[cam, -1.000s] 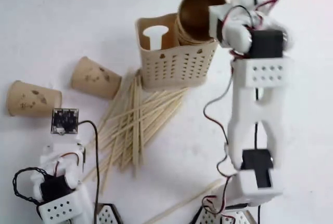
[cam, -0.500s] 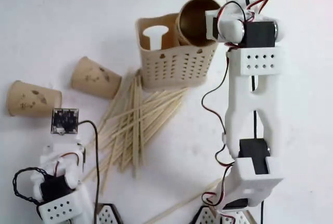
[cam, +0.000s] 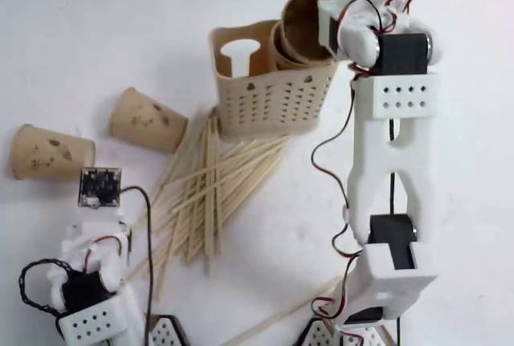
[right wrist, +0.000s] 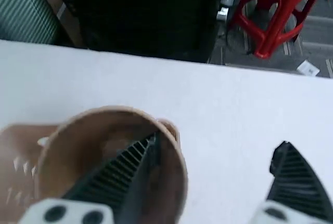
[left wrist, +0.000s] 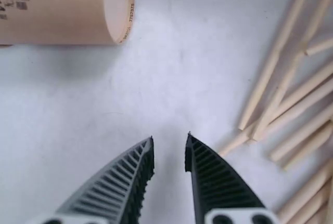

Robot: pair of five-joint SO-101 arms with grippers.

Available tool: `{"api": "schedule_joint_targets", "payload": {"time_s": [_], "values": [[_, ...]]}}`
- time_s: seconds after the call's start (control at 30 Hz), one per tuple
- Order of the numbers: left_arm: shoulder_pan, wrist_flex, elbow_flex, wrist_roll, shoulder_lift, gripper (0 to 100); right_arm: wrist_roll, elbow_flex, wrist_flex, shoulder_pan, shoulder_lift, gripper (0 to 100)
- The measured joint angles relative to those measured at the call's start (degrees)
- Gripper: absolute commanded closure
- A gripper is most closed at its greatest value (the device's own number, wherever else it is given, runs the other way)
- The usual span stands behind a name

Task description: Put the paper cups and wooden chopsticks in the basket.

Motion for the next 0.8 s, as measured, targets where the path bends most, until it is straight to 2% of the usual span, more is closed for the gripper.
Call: {"api": "schedule_joint_targets", "payload": {"time_s": [0.27, 0.47, 0.63, 0.8], "values": [[0.0, 0.0, 0.0, 0.0, 0.0, 88, 0.0, 0.0, -5.0, 0.0, 0.0, 66.1], [0.0, 0.0, 0.0, 0.0, 0.0, 88, 0.0, 1.4, 0.6, 0.0, 2.5, 66.1], [0.0, 0.0, 0.0, 0.0, 0.0, 88, 0.0, 8.6, 0.7, -0.1, 10.4, 66.1], [0.0, 0.0, 0.0, 0.0, 0.0, 88, -0.1, 6.9, 0.6, -0.4, 15.9, 66.1]]}}
